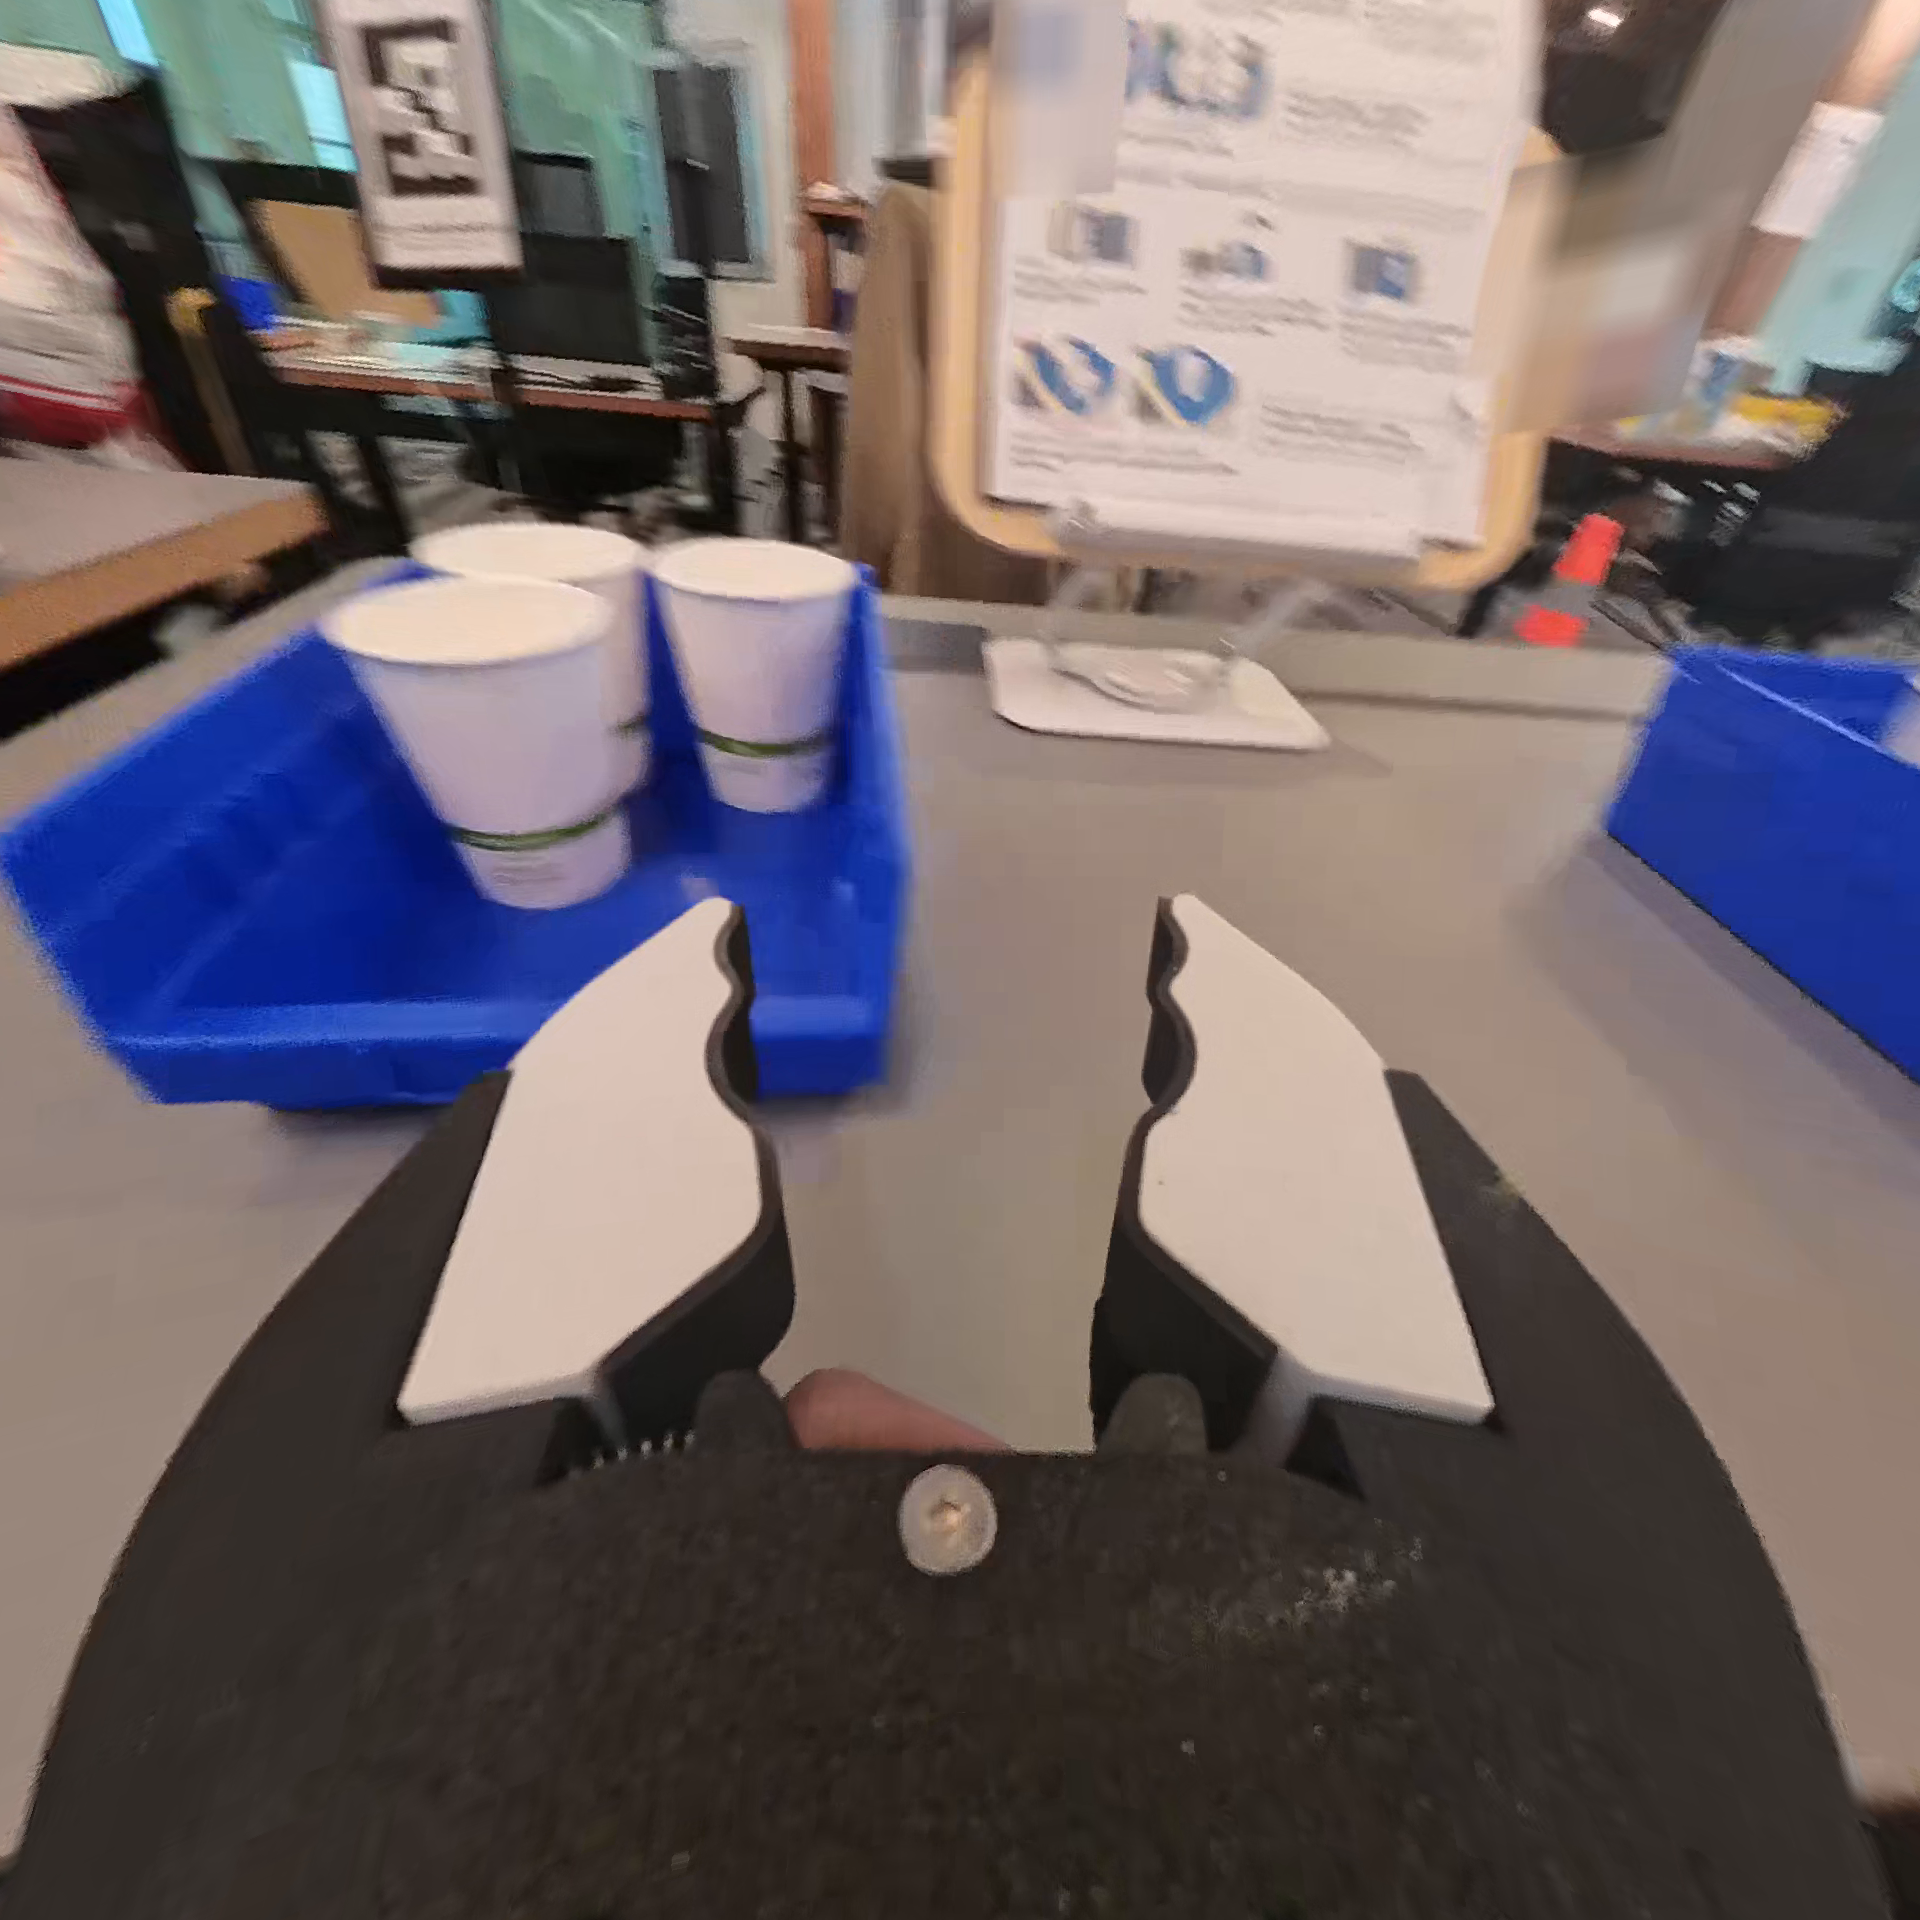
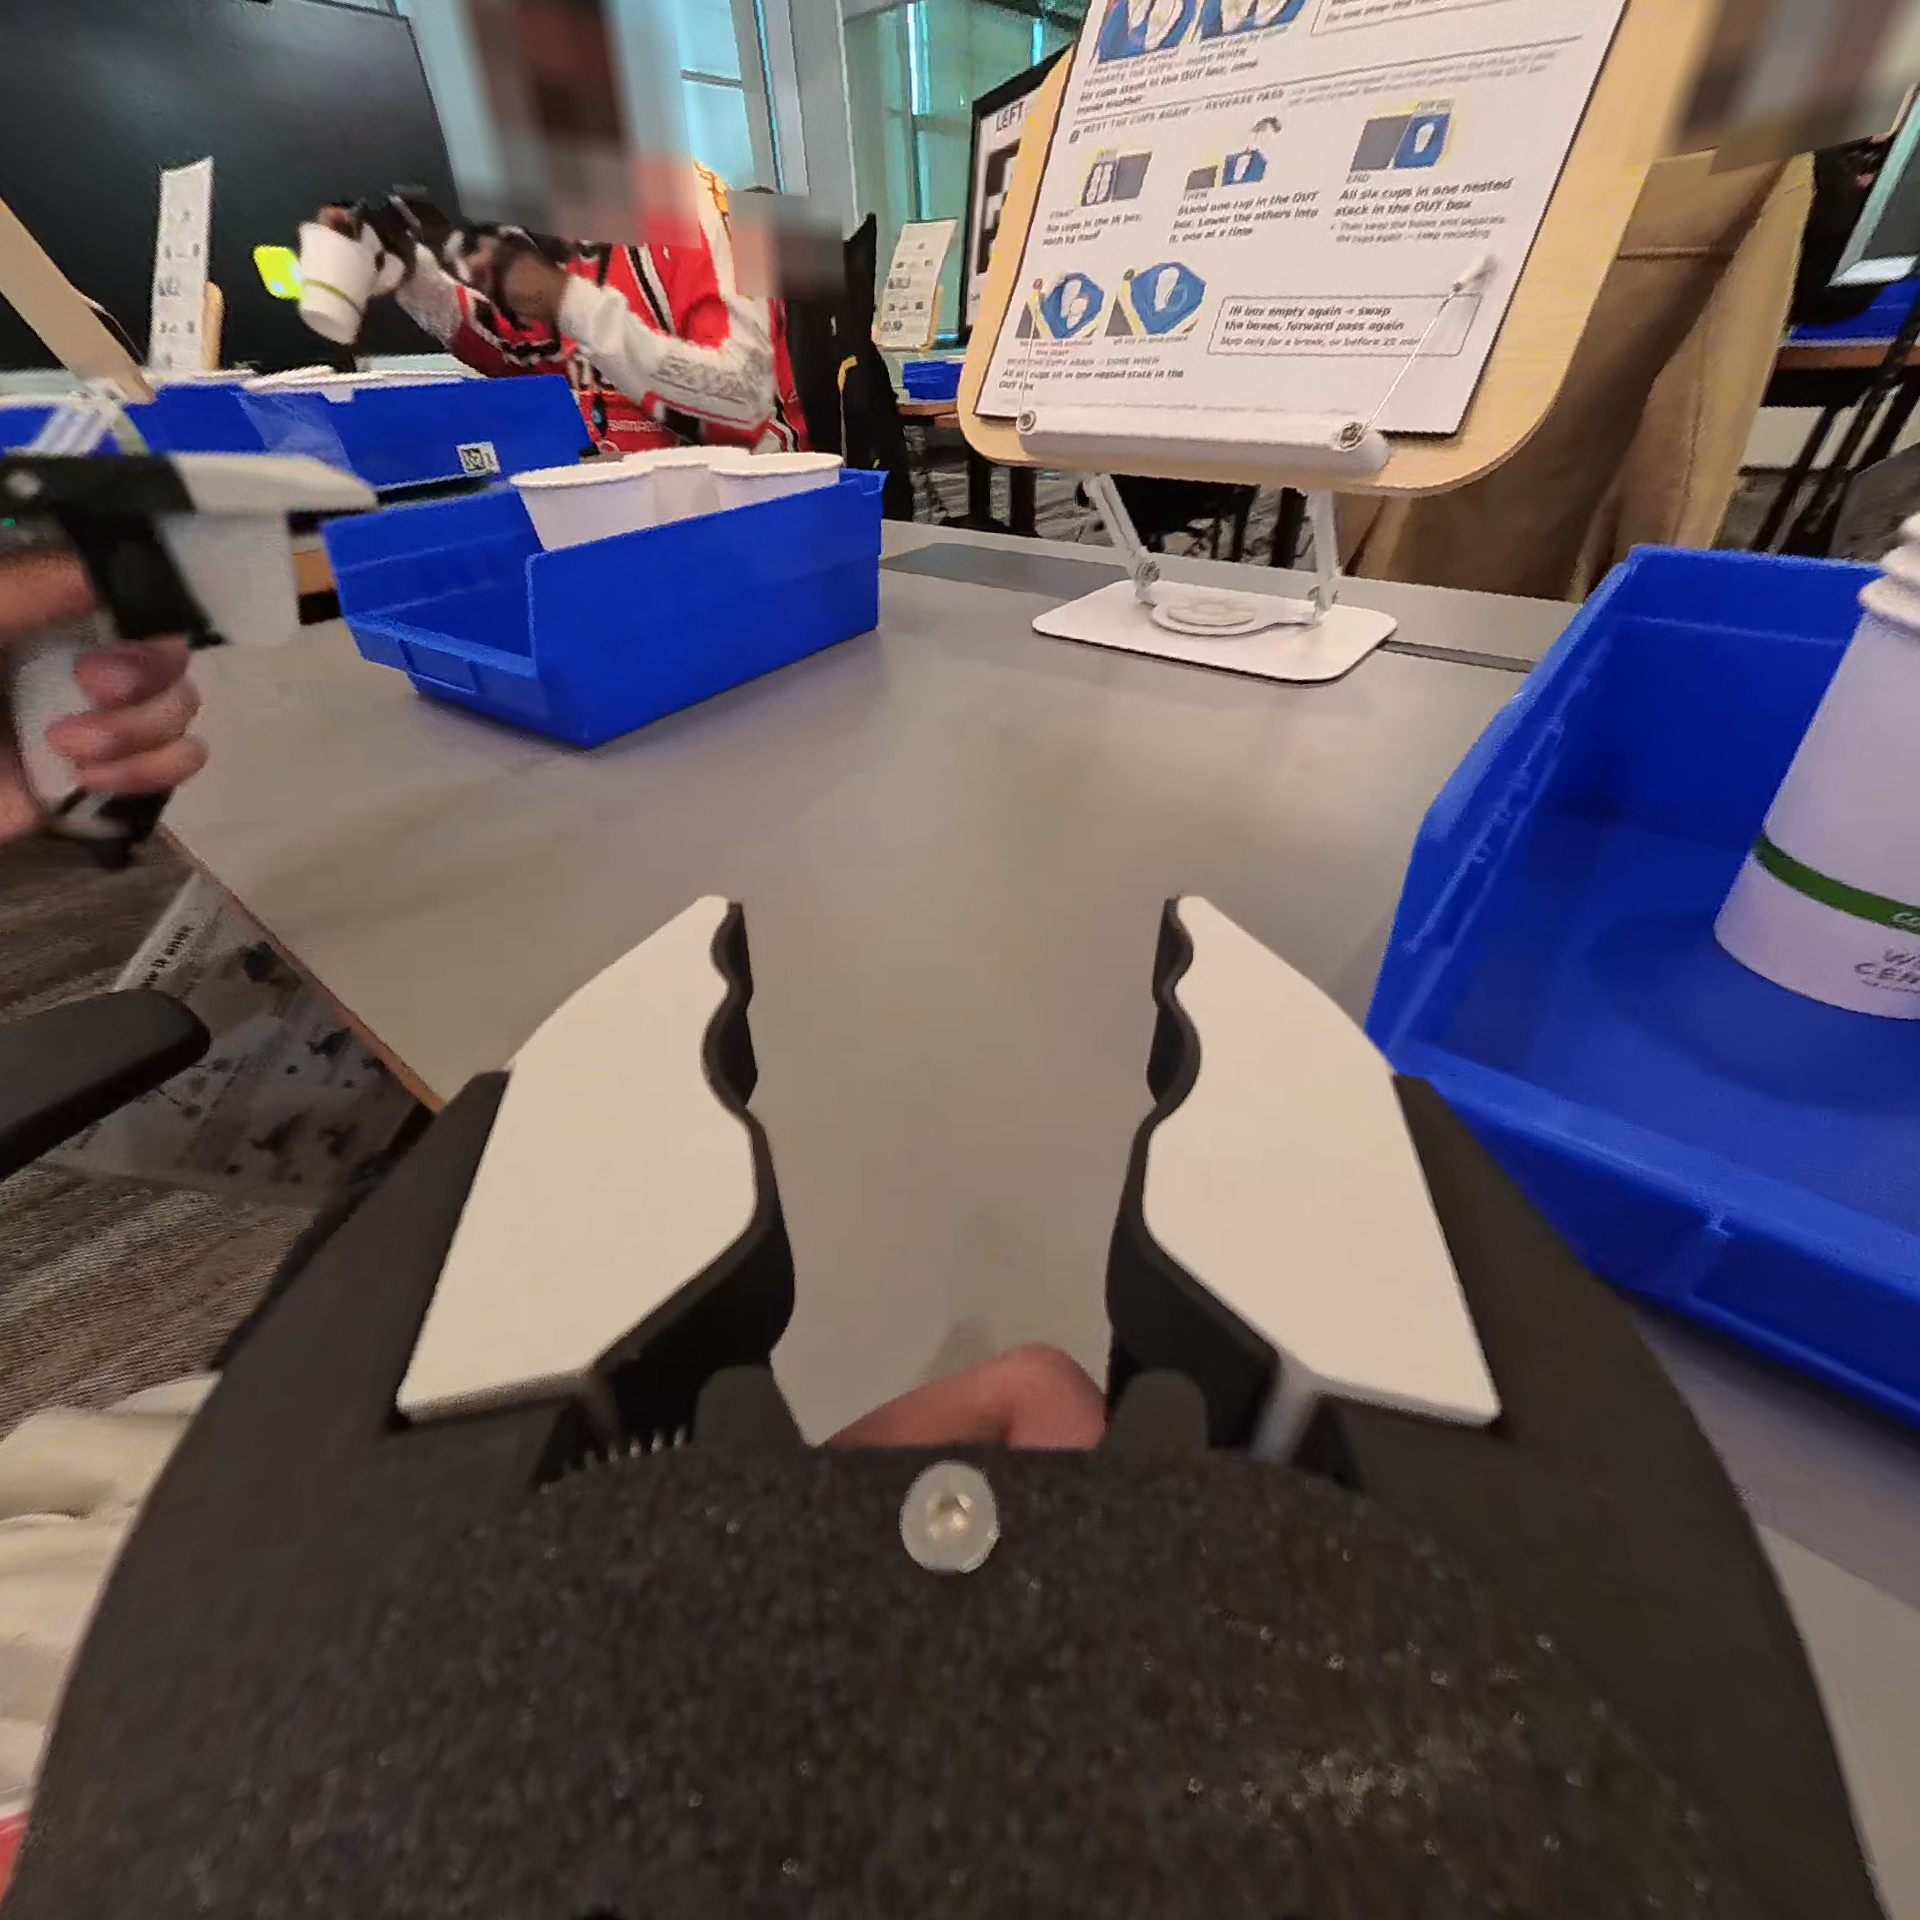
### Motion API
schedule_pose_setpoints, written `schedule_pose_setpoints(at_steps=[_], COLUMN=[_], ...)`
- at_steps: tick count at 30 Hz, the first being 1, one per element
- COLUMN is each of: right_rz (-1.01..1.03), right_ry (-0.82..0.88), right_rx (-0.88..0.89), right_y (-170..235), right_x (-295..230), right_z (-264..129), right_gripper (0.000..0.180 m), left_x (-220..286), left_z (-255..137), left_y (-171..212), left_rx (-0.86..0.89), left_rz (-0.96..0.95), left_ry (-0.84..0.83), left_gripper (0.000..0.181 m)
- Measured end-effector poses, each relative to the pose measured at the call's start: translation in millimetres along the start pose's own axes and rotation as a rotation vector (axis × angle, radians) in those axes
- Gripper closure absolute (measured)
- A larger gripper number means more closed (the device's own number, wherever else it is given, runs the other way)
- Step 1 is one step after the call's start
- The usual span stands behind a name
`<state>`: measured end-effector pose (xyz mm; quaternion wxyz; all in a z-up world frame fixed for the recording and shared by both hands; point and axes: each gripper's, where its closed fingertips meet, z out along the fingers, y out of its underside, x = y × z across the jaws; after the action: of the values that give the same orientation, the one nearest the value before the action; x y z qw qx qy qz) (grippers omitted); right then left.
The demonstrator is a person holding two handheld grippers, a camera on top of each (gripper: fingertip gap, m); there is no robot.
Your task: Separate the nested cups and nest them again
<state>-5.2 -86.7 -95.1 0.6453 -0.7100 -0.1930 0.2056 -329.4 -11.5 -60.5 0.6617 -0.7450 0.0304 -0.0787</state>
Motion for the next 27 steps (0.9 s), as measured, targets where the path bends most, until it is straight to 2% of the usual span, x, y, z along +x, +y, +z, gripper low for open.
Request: schedule_pose_setpoints(at_steps=[2,4,7,10,14,18,23,27], right_rz=[0.026,0.033,0.113,0.206,0.207,0.208,0.179,0.185], right_ry=[-0.024,-0.024,-0.067,-0.112,-0.116,-0.140,-0.151,-0.151], right_rx=[-0.012,-0.058,-0.046,-0.045,-0.065,-0.074,-0.086,-0.079], right_y=[3,10,9,9,14,15,17,16], right_x=[-2,0,-2,-5,-5,-10,-15,-14], right_z=[-1,0,2,4,6,6,7,6], right_gripper=[0.106,0.107,0.108,0.110,0.111,0.111,0.112,0.113], left_x=[-41,-69,-90,-119,-149,-170,-179,-187], left_z=[15,42,88,123,156,172,189,186], left_y=[-18,-24,-17,-19,-9,16,21,17], left_rx=[0.005,-0.035,-0.149,-0.198,-0.307,-0.433,-0.479,-0.454], left_rz=[-0.025,-0.048,-0.105,-0.078,-0.094,-0.176,-0.088,-0.100], left_ry=[-0.088,-0.109,-0.099,-0.235,-0.380,-0.473,-0.516,-0.515], left_gripper=[0.106,0.095,0.089,0.090,0.089,0.089,0.092,0.094])
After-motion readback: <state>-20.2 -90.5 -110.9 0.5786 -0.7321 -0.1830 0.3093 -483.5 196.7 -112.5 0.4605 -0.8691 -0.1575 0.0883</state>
